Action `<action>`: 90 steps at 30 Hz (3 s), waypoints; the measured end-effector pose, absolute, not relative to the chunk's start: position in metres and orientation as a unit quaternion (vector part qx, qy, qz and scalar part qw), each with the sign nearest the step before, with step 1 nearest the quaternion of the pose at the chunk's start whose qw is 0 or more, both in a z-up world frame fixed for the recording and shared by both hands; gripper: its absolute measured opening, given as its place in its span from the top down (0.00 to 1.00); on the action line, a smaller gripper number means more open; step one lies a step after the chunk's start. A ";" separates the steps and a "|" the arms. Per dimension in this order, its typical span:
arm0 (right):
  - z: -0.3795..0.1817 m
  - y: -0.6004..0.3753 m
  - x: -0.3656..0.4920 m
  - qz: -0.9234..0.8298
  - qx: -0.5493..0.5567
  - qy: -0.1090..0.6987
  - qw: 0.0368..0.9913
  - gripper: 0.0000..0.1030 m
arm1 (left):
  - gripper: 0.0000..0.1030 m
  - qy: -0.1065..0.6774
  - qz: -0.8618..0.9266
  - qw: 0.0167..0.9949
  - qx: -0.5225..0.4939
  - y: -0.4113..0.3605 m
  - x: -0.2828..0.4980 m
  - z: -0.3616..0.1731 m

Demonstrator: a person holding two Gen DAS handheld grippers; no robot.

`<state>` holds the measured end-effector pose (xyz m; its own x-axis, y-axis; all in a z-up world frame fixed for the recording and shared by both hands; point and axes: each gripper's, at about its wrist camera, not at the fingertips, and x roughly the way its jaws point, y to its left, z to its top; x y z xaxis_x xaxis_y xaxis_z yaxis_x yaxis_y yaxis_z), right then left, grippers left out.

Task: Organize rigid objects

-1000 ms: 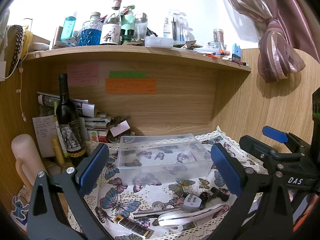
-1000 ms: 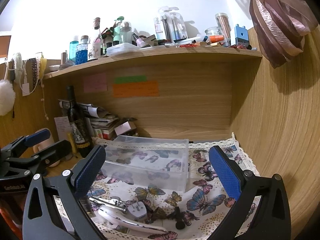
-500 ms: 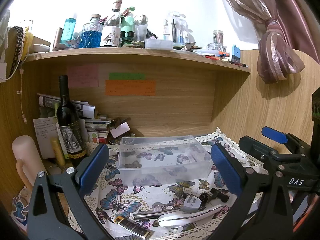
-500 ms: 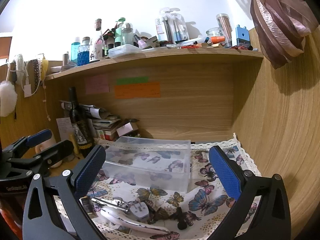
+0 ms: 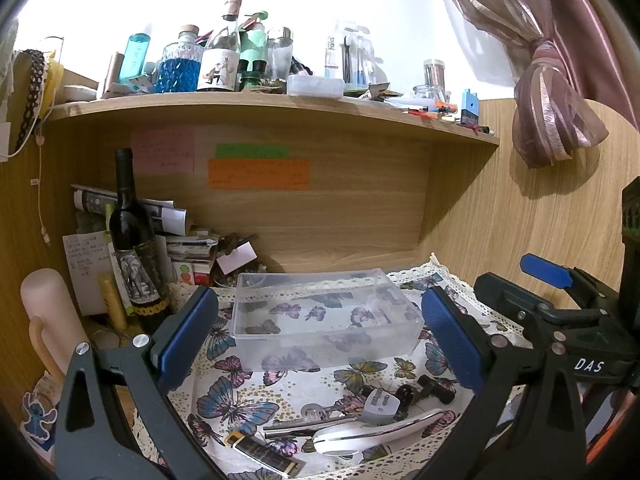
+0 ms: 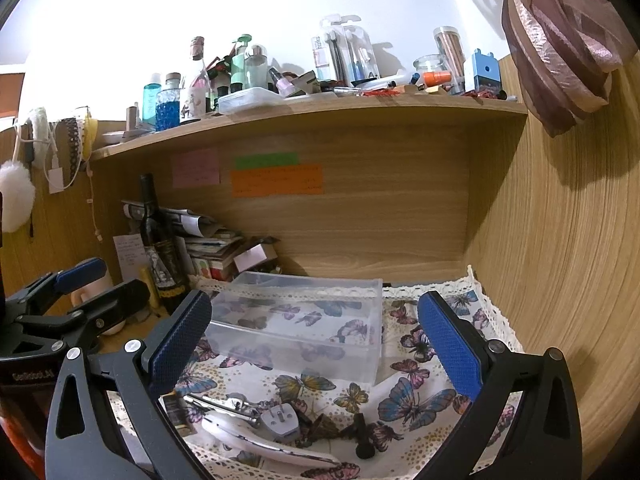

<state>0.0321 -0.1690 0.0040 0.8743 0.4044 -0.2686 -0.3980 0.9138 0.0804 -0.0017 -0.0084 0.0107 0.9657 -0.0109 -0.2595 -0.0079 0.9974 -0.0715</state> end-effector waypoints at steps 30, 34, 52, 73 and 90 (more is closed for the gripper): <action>-0.045 -0.198 0.074 0.179 0.007 0.250 0.952 0.19 | 0.30 0.267 0.061 0.960 -0.062 0.048 0.032 -0.054; -0.064 -0.211 0.082 0.158 0.001 0.280 0.947 0.21 | 0.31 0.319 0.067 0.943 -0.069 0.055 0.035 -0.084; -0.128 -0.206 0.096 0.173 -0.020 0.388 0.905 0.41 | 0.52 0.412 0.041 0.909 -0.054 0.030 0.027 -0.148; -0.132 -0.178 0.103 0.206 -0.067 0.384 0.898 0.74 | 0.78 0.378 0.035 0.925 -0.013 0.045 0.038 -0.131; -0.033 -0.177 0.123 0.196 -0.037 0.242 0.949 0.73 | 0.78 0.266 -0.003 0.964 -0.009 0.037 0.090 -0.045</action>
